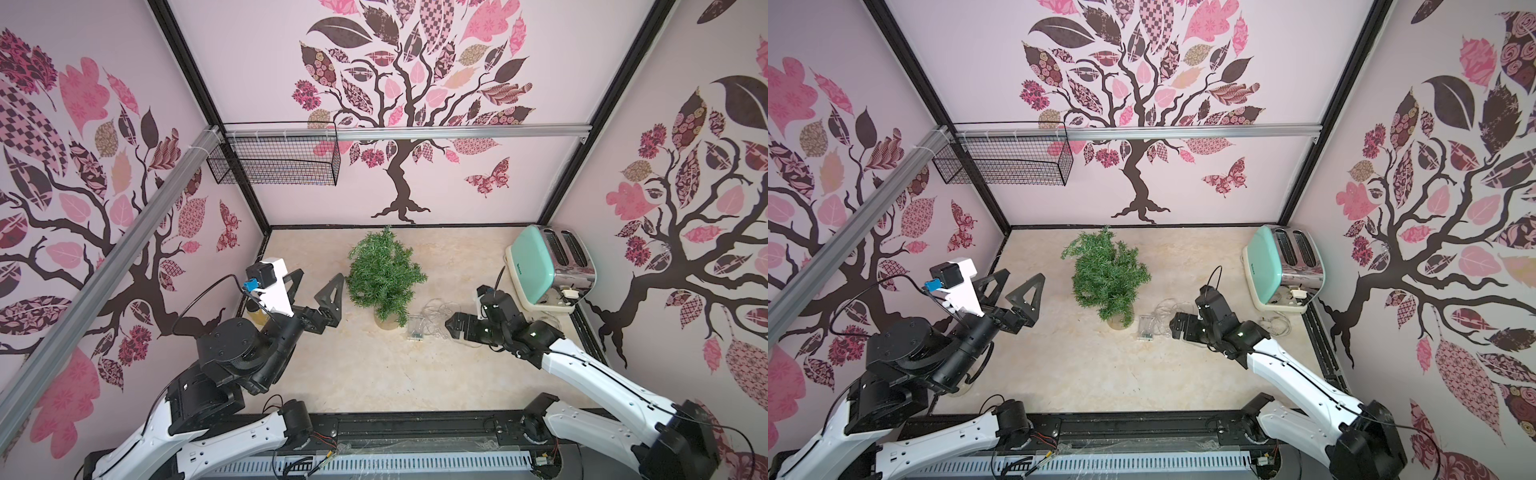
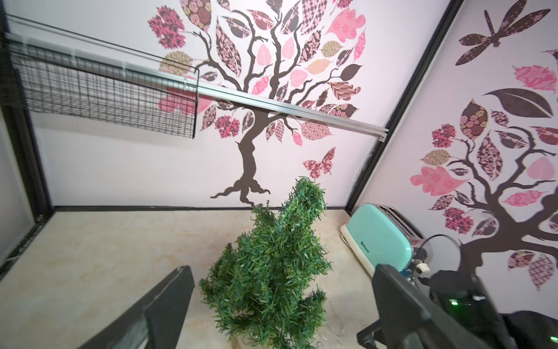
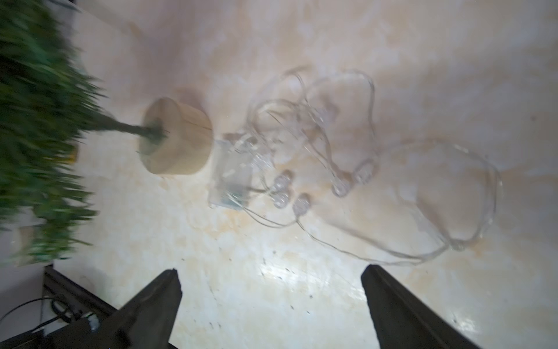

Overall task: Remove string lights from the small christmas tree
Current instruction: Place the light string at the center of the board.

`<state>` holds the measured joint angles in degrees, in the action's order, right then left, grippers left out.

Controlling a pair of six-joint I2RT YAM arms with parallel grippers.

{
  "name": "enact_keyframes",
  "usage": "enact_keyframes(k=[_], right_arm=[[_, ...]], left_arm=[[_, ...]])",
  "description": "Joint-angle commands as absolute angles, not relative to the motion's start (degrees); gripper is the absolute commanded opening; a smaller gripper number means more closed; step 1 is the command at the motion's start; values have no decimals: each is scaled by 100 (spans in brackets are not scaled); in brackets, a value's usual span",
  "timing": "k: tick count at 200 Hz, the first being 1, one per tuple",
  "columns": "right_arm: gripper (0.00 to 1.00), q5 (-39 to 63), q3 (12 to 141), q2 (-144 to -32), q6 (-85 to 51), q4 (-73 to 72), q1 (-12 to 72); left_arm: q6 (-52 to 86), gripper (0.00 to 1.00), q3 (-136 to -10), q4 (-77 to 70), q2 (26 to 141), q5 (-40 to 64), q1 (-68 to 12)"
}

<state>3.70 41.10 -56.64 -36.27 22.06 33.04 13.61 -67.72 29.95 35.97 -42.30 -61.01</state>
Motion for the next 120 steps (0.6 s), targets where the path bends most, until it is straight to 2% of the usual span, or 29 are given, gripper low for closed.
enact_keyframes(k=[1,22,52,63,77,88,120], right_arm=[[100,5,4517,-5620,-3368,1669,3305],[100,-47,4726,-5774,-3410,1312,3306],[100,-244,4929,-5891,-3686,797,3305],[100,-464,4931,-5839,-3785,587,3308],[100,-683,4976,-5821,-3848,446,3306],[100,-876,5096,-5842,-3879,488,3305],[100,-1233,5153,-5797,-3782,488,3305]], left_arm=[[598,98,-6923,2493,3821,-4862,-5833],[820,98,-7011,2606,4189,-4119,-4643],[2346,98,-6902,3068,5068,-1298,-1412],[2738,98,-6549,2756,5250,-791,-582],[2817,98,-6010,2123,5383,-887,-184],[2674,98,-5585,1604,5422,-1311,-176],[1821,98,-4429,-129,5697,-1463,-156]])
